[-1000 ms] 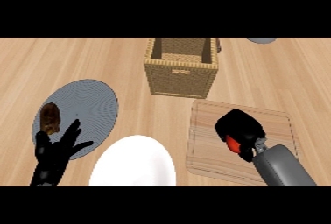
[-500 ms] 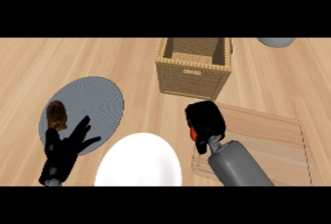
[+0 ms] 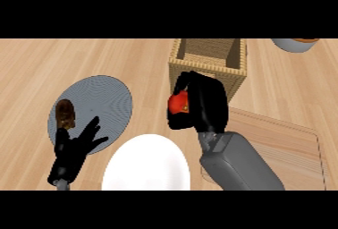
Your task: Pick the tomato from the cutting board and place it in the basket
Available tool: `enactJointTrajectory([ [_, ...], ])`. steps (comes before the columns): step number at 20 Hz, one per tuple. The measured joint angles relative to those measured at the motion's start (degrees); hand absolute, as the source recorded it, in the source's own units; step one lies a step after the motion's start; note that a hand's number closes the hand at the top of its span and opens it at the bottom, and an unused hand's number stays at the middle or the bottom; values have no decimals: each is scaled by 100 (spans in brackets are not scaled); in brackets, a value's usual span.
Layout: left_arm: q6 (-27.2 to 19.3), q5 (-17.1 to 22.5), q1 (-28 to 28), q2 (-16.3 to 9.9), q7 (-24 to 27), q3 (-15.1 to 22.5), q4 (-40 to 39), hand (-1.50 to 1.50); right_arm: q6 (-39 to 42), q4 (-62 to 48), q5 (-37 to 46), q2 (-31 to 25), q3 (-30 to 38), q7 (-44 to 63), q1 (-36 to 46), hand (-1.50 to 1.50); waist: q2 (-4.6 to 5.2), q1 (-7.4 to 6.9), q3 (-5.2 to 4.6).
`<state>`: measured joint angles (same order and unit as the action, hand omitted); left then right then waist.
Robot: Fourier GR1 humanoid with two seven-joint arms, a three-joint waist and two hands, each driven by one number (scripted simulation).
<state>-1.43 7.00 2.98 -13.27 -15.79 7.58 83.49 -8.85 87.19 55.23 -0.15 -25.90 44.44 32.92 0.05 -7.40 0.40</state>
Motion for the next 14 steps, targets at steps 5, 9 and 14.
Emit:
enactJointTrajectory([
  [5, 33, -6, -59, -70, -11, -47, -84, 0, -858, 35, 27, 2, -242, 1335, 1062, 150, -21, 22, -33],
  [9, -70, -80, -38, -78, -7, -99, -124, 0, -964, -270, 195, -22, -254, 1848, 1996, 150, -35, 106, -28],
  [14, -92, -92, 21, -106, 54, -164, -120, 0, -982, -829, 276, -35, 70, 2217, 3030, 150, -31, 199, -27],
])
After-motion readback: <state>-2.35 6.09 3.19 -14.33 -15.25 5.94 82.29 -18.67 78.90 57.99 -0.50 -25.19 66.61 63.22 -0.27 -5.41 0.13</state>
